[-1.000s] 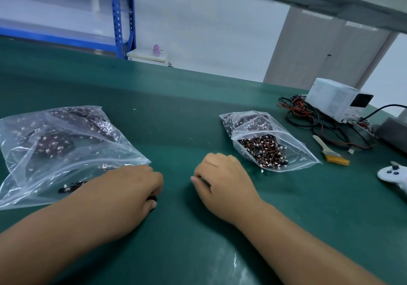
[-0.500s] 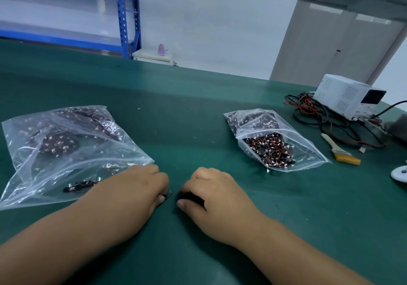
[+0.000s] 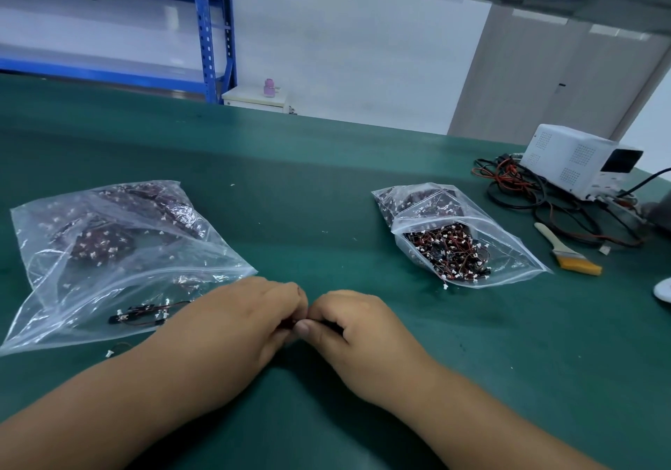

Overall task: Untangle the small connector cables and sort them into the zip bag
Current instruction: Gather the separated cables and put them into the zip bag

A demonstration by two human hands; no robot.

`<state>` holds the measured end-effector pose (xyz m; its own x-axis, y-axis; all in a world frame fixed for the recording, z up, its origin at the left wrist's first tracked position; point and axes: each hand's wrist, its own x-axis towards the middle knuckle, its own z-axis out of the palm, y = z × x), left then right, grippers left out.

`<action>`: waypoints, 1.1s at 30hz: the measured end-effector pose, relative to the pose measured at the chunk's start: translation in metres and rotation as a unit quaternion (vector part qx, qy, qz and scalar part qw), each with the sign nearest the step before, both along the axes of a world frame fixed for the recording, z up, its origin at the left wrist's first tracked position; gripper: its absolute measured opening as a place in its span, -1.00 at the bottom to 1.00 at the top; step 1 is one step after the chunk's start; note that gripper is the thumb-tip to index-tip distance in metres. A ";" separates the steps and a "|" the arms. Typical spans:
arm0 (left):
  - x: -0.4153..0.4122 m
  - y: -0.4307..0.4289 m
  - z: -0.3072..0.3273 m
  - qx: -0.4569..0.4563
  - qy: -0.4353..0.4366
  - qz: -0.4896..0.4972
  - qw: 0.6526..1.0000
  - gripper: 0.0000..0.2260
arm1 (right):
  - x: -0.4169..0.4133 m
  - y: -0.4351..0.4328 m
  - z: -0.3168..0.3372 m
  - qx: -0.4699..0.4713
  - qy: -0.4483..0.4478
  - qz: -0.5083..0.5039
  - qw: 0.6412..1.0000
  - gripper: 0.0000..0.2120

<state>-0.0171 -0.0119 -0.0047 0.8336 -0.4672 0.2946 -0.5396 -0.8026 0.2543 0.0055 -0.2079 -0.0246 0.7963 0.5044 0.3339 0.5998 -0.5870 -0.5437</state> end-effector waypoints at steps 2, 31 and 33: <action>-0.001 -0.001 0.001 0.002 -0.003 0.004 1.000 -0.94 | 0.001 0.000 -0.001 0.014 0.006 -0.009 1.000 -0.71; 0.003 0.007 0.002 0.043 0.001 0.060 0.997 -0.85 | 0.013 -0.016 -0.005 0.033 0.028 -0.097 0.994 -0.77; 0.003 0.004 0.003 0.041 -0.008 0.043 0.998 -0.85 | 0.008 -0.011 -0.002 0.005 0.026 -0.051 0.998 -0.63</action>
<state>-0.0145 -0.0079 -0.0014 0.8672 -0.4171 0.2719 -0.4711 -0.8641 0.1770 0.0132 -0.2193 -0.0268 0.8594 0.4170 0.2957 0.5085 -0.6375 -0.5788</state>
